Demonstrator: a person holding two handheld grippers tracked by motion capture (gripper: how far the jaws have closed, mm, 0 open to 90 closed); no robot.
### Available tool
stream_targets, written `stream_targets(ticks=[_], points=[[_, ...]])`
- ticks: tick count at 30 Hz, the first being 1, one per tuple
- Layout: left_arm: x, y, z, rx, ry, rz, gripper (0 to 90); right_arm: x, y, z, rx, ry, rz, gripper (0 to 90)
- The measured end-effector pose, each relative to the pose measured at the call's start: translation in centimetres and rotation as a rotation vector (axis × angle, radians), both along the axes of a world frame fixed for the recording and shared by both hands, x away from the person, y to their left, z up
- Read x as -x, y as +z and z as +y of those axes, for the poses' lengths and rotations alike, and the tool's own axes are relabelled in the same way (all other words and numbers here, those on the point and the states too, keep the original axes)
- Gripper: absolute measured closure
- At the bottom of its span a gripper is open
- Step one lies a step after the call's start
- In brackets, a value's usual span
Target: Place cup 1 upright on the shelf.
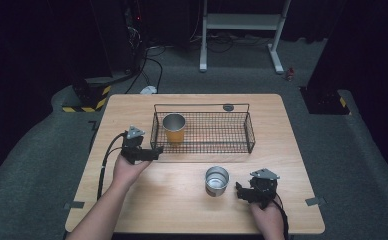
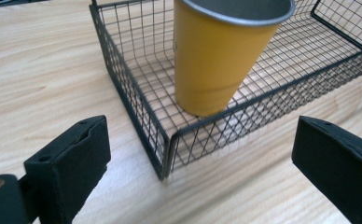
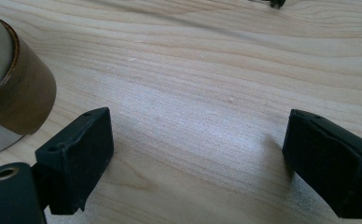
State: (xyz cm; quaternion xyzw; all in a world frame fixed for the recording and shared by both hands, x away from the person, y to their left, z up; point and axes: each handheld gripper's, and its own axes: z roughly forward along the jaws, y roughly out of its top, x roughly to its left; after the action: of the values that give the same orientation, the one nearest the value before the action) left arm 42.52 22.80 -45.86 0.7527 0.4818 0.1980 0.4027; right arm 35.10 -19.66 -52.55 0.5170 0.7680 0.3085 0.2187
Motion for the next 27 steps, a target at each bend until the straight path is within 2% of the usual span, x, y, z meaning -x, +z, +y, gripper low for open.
stream_targets(ticks=[5,13,18,27], points=[[1.3,-0.4,1.2,-0.013,-0.011,-0.008,5.2,0.0,0.0,0.0,0.001,0.002,-0.001,8.7],[3.2,-1.3,2.8,-0.005,-0.013,0.005,5.8,0.0,0.0,0.0,0.0,0.001,0.0,8.7],[4.1,-1.8,3.3,-0.012,-0.014,0.003,5.9,0.0,0.0,0.0,0.0,0.001,0.0,8.7],[6.3,-3.1,3.8,-0.012,-0.038,0.026,6.1,0.0,0.0,0.0,0.0,0.001,0.0,8.7]])
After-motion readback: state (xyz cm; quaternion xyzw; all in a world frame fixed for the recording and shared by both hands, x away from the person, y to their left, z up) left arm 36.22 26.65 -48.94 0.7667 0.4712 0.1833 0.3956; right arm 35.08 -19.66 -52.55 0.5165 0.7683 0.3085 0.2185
